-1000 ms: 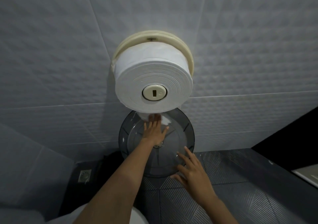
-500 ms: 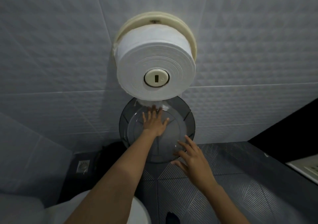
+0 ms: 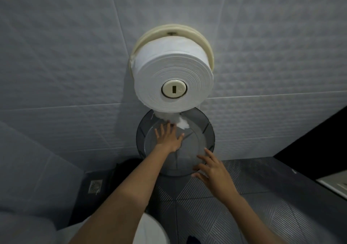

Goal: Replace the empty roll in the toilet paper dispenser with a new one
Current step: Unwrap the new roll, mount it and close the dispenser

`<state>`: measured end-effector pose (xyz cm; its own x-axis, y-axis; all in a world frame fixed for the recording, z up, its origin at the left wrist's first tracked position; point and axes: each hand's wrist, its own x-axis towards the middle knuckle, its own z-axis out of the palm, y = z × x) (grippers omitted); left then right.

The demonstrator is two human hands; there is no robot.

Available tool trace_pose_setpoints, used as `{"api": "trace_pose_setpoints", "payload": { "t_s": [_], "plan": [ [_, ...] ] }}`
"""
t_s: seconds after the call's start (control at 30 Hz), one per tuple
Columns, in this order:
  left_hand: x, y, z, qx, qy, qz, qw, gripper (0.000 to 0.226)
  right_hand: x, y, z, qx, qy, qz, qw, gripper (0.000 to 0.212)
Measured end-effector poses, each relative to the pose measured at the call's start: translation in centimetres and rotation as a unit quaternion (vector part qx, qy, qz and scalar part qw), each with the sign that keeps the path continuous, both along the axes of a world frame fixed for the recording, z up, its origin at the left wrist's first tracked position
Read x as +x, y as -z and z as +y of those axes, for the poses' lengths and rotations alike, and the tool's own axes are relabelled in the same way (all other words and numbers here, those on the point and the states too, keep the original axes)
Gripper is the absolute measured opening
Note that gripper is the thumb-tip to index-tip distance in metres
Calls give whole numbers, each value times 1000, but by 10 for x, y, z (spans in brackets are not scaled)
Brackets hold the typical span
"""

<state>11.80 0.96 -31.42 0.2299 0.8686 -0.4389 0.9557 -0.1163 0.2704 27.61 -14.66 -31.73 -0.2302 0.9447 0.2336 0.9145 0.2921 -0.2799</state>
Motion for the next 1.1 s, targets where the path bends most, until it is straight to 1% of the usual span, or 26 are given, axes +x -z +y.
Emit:
{"api": "trace_pose_setpoints", "payload": {
  "t_s": [0.17, 0.33, 0.4, 0.47, 0.53, 0.6, 0.67, 0.73, 0.77, 0.83, 0.87, 0.9, 0.93, 1.0, 1.07, 1.1],
  "plan": [
    [-30, -35, -52, -28, 65, 24, 997, 69, 0, -9, 0, -54, 10, 11, 998, 19],
    [-71, -74, -100, 17, 160, 4, 987, 61, -2, -21, 3, -122, 13, 23, 992, 19],
    [-86, -78, -109, 27, 197, 11, 980, 60, 0, -26, 7, -161, 17, 28, 986, 21],
    [-102, -82, -114, 36, 219, 28, 975, 61, -3, -40, 4, -180, 21, 35, 983, 21],
    [-113, -84, -118, 45, 239, 55, 968, 60, -6, -53, 2, -183, 19, 40, 982, 22],
    [-119, -88, -120, 69, 259, 63, 961, 55, -9, -68, 0, -190, 14, 32, 981, 24],
    [-123, -91, -119, 113, 257, 25, 960, 48, -10, -85, 2, -197, 9, 29, 980, 27],
    [-125, -99, -116, 154, 241, -30, 958, 50, -12, -109, 4, -208, 1, 29, 978, 30],
    [-126, -104, -113, 157, 239, -37, 958, 47, -13, -120, 4, -211, -1, 29, 977, 31],
    [-126, -118, -106, 152, 239, -32, 958, 29, -16, -133, 0, -174, 0, 48, 983, 32],
    [-125, -125, -101, 152, 240, -36, 958, 23, -16, -136, -3, -132, 13, 59, 989, 35],
    [-123, -132, -97, 157, 241, -49, 956, 21, -18, -135, -8, -91, 35, 57, 994, 43],
    [-122, -139, -92, 163, 242, -63, 955, 19, -19, -133, -13, -56, 56, 42, 996, 56],
    [-120, -152, -85, 171, 245, -96, 950, 16, -22, -126, -25, -6, 65, -14, 998, 86],
    [-120, -166, -78, 166, 238, -126, 949, 15, -25, -120, -33, 0, 56, -73, 996, 112],
    [-121, -173, -74, 161, 234, -138, 949, 14, -26, -118, -34, -3, 56, -94, 994, 121]
  ]
}}
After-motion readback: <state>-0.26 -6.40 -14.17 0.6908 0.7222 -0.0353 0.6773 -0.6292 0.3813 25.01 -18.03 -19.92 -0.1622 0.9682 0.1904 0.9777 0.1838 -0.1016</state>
